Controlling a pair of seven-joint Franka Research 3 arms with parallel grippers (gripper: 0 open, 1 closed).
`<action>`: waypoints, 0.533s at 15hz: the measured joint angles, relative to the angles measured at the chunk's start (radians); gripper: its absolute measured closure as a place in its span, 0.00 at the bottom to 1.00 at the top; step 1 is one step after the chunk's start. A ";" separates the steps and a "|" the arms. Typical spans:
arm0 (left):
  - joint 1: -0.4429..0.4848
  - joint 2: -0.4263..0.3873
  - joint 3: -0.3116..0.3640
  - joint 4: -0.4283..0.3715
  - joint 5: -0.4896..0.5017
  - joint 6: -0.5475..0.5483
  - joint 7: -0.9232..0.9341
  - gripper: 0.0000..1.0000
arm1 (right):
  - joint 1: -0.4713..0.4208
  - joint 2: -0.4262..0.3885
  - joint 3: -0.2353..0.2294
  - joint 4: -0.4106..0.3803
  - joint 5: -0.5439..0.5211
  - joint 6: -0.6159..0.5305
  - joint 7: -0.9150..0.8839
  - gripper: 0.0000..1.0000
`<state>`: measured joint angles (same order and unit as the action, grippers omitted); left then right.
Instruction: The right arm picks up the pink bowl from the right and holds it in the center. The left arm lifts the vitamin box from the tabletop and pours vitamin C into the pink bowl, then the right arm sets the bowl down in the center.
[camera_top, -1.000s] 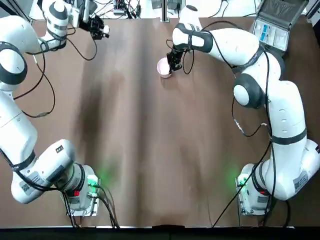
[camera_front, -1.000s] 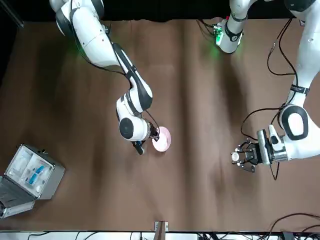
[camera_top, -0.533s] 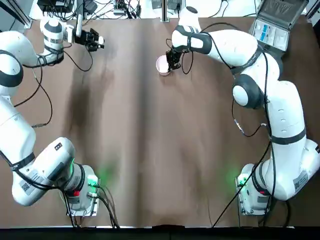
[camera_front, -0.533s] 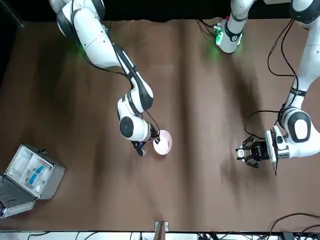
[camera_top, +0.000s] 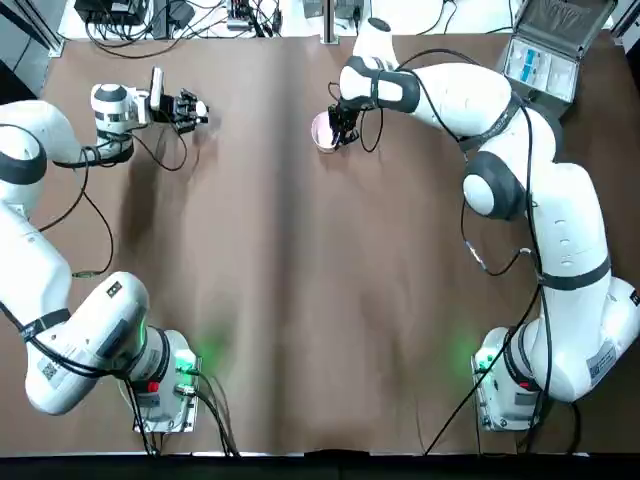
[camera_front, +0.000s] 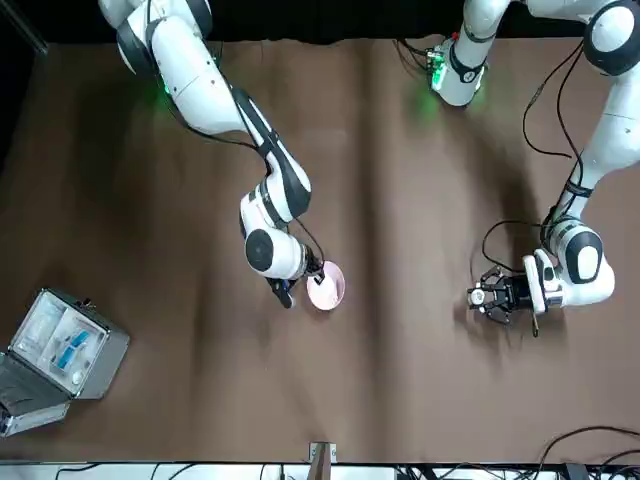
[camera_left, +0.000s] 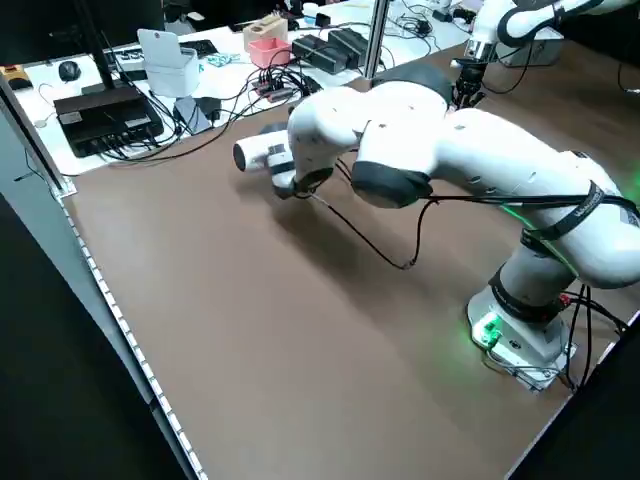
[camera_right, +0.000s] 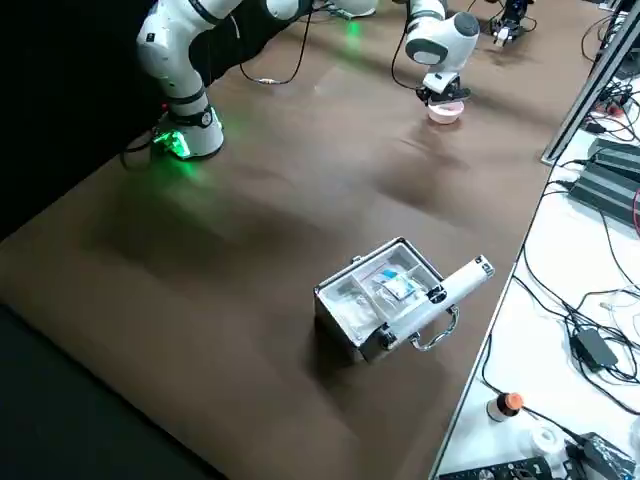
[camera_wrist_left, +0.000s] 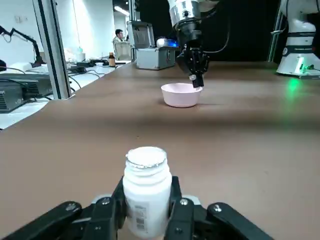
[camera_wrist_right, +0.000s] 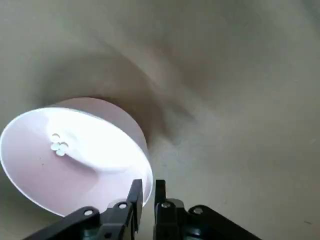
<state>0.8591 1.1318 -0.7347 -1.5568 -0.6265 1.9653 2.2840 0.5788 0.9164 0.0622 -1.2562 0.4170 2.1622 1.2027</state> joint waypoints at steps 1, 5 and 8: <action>0.002 0.008 0.012 -0.001 0.000 -0.006 0.031 0.65 | 0.000 0.000 0.000 0.001 0.000 0.002 -0.001 0.78; 0.003 0.047 0.051 -0.002 0.000 -0.016 0.080 0.65 | -0.002 -0.004 -0.001 0.013 -0.001 0.010 -0.003 0.49; 0.004 0.064 0.052 -0.002 0.000 -0.016 0.085 0.65 | -0.005 -0.026 -0.003 0.020 -0.011 0.009 -0.010 0.43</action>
<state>0.8628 1.1960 -0.6830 -1.5583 -0.6267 1.9492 2.3689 0.5734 0.8905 0.0594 -1.2366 0.4061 2.1714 1.1930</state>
